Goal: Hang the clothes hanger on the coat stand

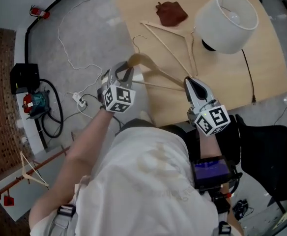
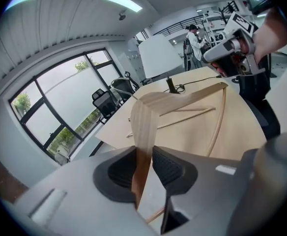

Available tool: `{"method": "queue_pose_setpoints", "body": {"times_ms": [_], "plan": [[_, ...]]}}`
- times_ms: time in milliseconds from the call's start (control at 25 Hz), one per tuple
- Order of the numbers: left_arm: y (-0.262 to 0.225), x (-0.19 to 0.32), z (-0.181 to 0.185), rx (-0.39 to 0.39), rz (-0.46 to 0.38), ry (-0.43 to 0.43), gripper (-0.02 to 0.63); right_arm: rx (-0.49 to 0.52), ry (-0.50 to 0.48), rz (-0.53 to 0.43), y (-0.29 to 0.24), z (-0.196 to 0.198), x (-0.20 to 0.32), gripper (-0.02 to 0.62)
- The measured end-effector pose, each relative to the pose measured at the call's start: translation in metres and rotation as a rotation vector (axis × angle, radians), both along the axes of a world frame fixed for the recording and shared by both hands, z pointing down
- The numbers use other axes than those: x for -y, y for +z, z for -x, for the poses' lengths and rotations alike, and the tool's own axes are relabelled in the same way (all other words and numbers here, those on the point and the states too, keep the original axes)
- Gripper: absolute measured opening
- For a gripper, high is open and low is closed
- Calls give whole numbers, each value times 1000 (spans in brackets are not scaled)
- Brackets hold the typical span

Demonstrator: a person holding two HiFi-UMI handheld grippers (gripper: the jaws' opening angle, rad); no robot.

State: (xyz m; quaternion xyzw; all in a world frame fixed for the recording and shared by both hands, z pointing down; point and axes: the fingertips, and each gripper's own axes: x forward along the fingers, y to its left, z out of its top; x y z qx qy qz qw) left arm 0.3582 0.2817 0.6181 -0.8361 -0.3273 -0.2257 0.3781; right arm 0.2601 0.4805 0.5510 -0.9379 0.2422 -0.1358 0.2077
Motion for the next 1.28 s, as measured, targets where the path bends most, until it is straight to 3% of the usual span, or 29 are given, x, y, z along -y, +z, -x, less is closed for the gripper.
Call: {"method": "queue_pose_setpoints", "body": {"times_ms": [240,440,720,880,1280], "plan": [[-5,70,19,-6,16,-130,101,-23,-115,23,-13,-15,52,15],[-7,165,54,8,50,-313,101,-41,-234,40,-31,-17,119,15],[7,275,139,51,94,-535,101,-46,-348,66,-40,17,205,14],[10,327,190,45,151,-685,101,-56,-487,94,-43,35,268,15],[10,457,308,18,218,-931,101,-89,-750,122,-49,96,432,15]]}}
